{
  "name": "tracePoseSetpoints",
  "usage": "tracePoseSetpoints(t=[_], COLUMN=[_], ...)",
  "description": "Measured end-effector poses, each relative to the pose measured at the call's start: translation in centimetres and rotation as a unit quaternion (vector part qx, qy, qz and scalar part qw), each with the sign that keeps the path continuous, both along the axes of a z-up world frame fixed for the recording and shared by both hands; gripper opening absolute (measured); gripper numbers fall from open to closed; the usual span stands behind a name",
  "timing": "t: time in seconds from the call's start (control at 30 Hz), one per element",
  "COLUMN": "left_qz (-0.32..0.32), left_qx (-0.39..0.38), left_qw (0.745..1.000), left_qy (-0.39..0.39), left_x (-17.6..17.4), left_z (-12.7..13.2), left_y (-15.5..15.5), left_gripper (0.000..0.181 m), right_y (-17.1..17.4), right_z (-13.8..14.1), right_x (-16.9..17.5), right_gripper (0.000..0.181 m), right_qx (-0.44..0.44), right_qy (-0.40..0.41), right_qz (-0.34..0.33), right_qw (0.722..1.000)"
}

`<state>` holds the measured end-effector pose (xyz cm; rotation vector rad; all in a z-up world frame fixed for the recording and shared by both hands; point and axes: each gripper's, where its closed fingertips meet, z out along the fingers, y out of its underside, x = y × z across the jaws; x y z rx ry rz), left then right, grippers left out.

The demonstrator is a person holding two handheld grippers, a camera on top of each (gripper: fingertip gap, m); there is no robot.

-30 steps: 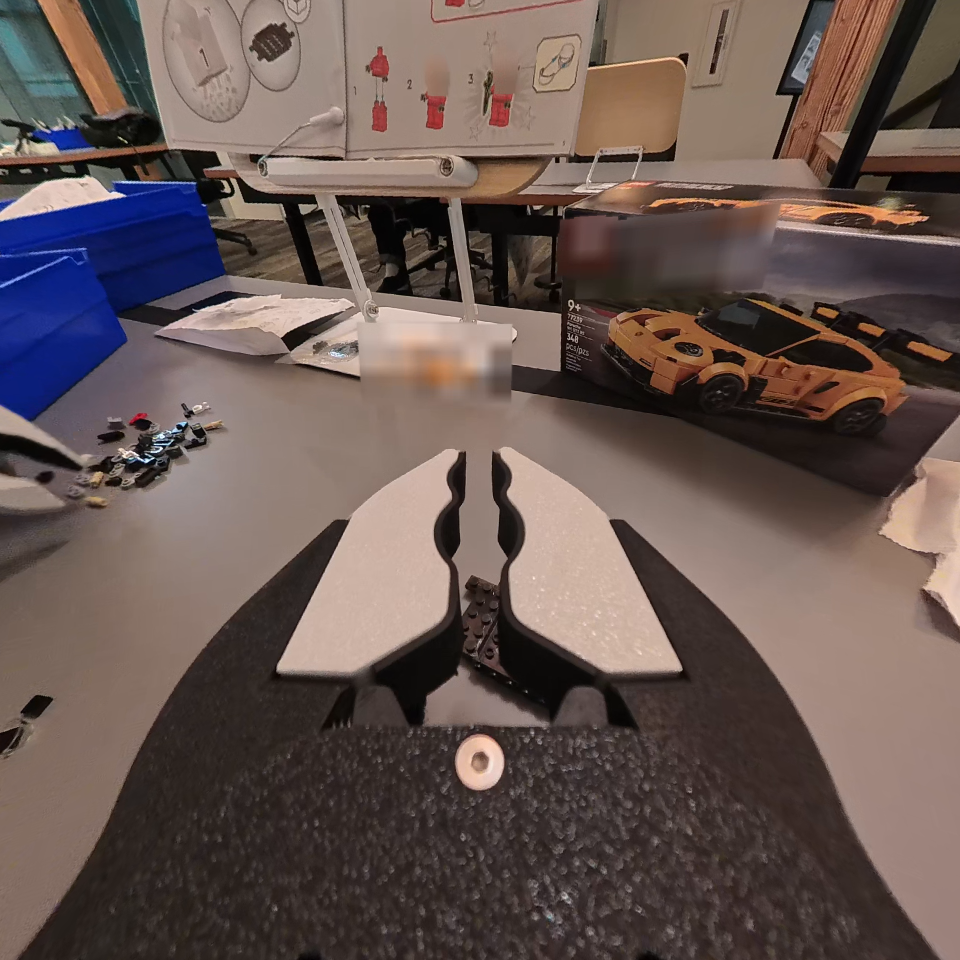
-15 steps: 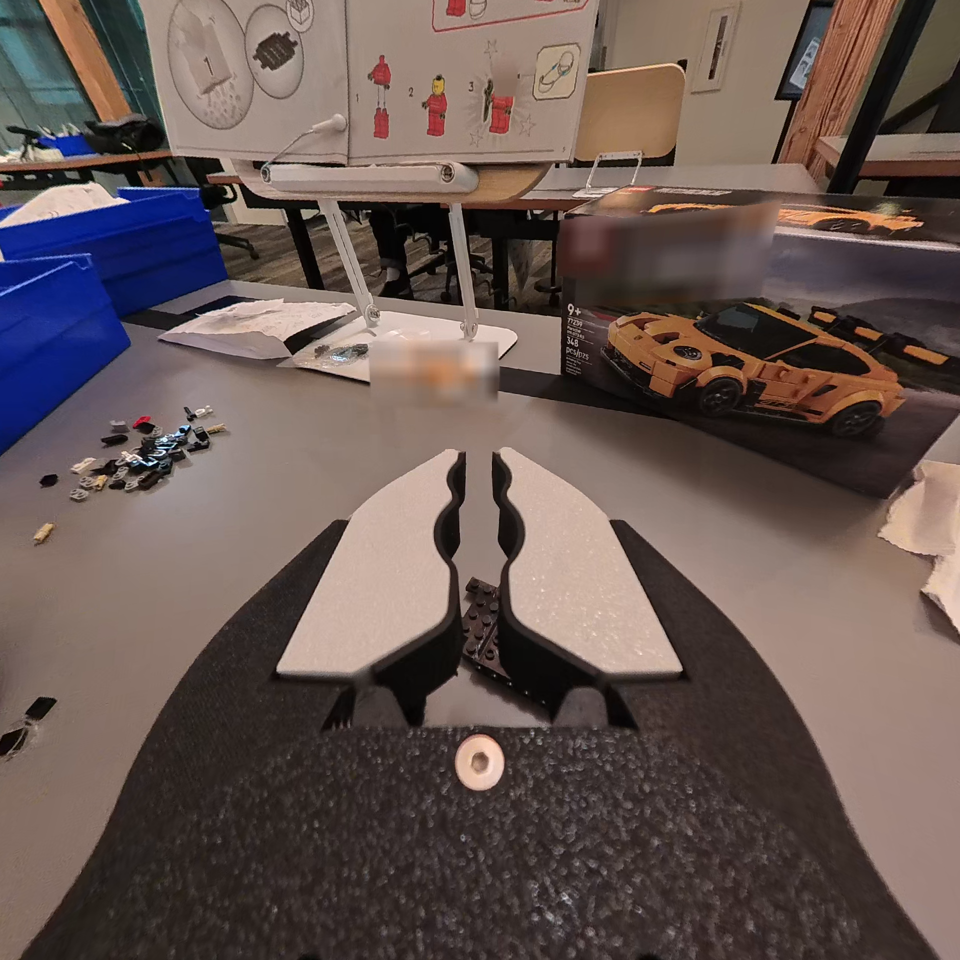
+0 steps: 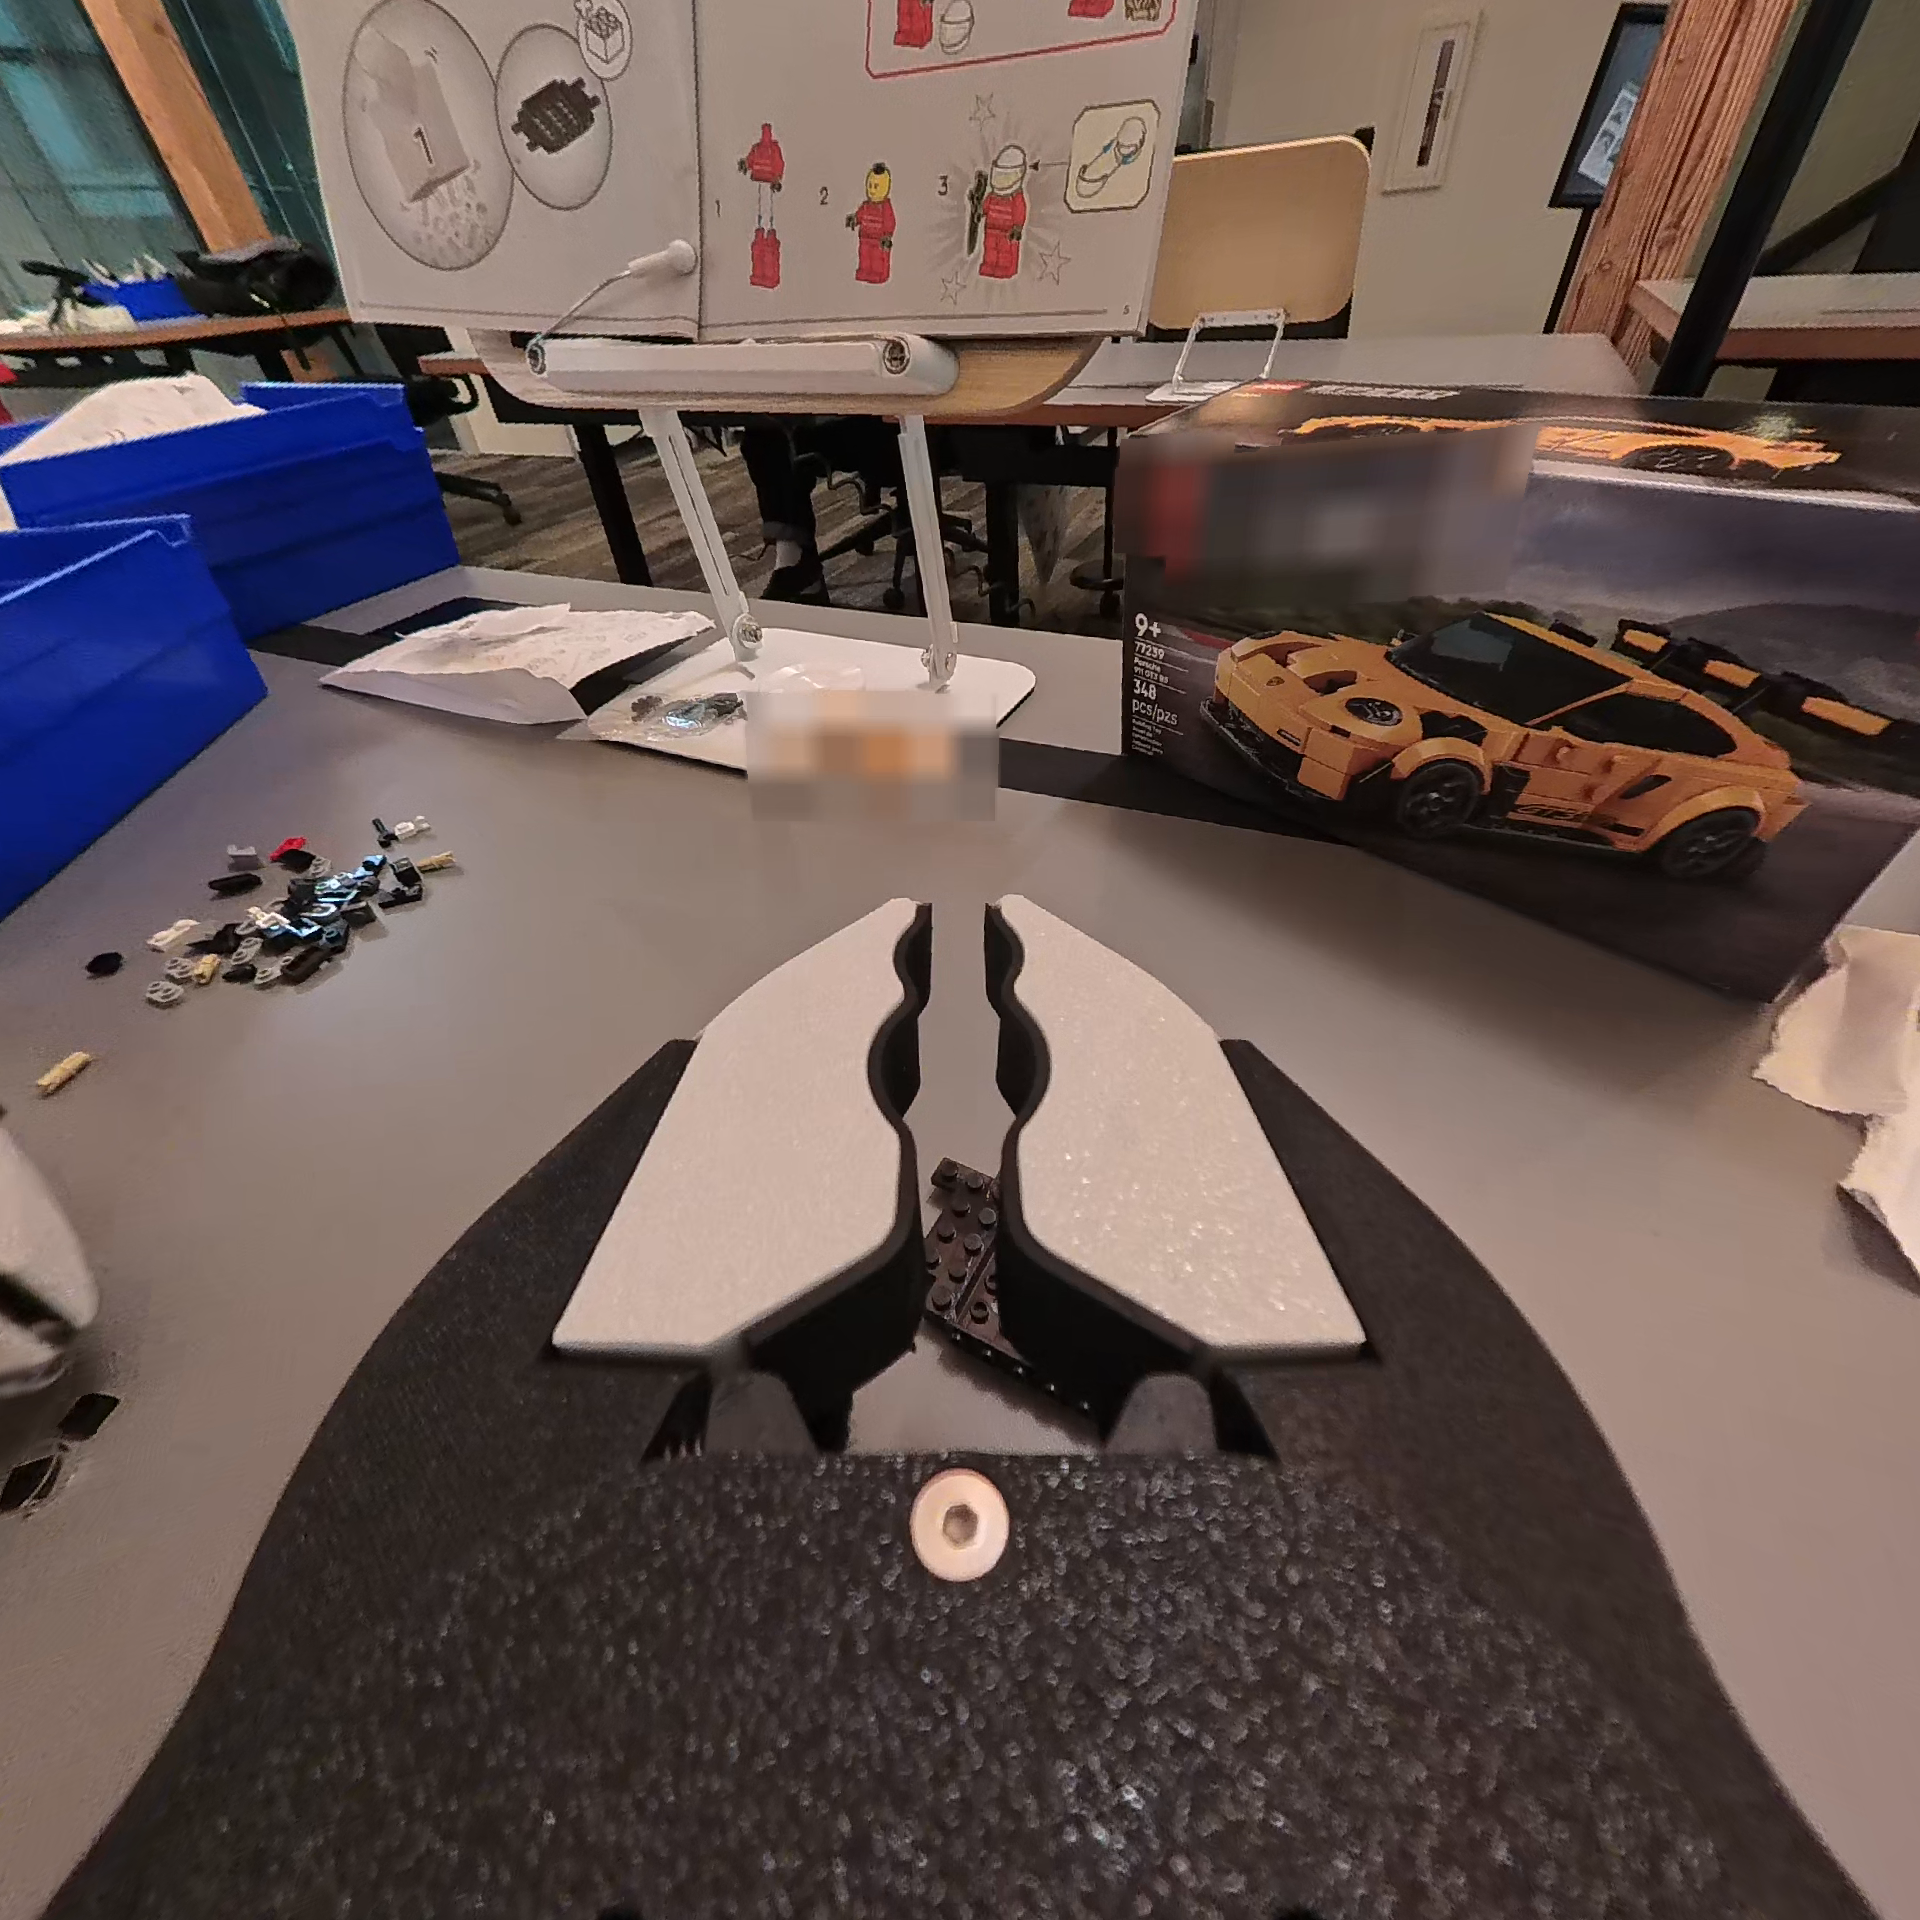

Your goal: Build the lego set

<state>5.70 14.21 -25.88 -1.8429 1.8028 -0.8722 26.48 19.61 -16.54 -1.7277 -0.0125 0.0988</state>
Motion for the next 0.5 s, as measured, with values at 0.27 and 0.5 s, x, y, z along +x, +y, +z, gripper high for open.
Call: tracePoseSetpoints(t=[0.27, 0.5], left_qz=[0.043, 0.035], left_qx=[0.033, 0.022], left_qw=[0.998, 0.999], left_qy=[0.019, -0.008], left_x=[3.3, 2.7], left_z=[-1.4, 0.2], left_y=[4.6, 4.1], left_gripper=[0.003, 0.024], right_y=[-0.1, -0.2], right_z=[0.1, 0.3], right_x=[0.1, 0.2], right_gripper=[0.009, 0.009], right_qx=[0.002, 0.004], right_qy=[-0.001, 0.003], right_qz=[-0.001, 0.001], right_qw=[1.0, 1.0])
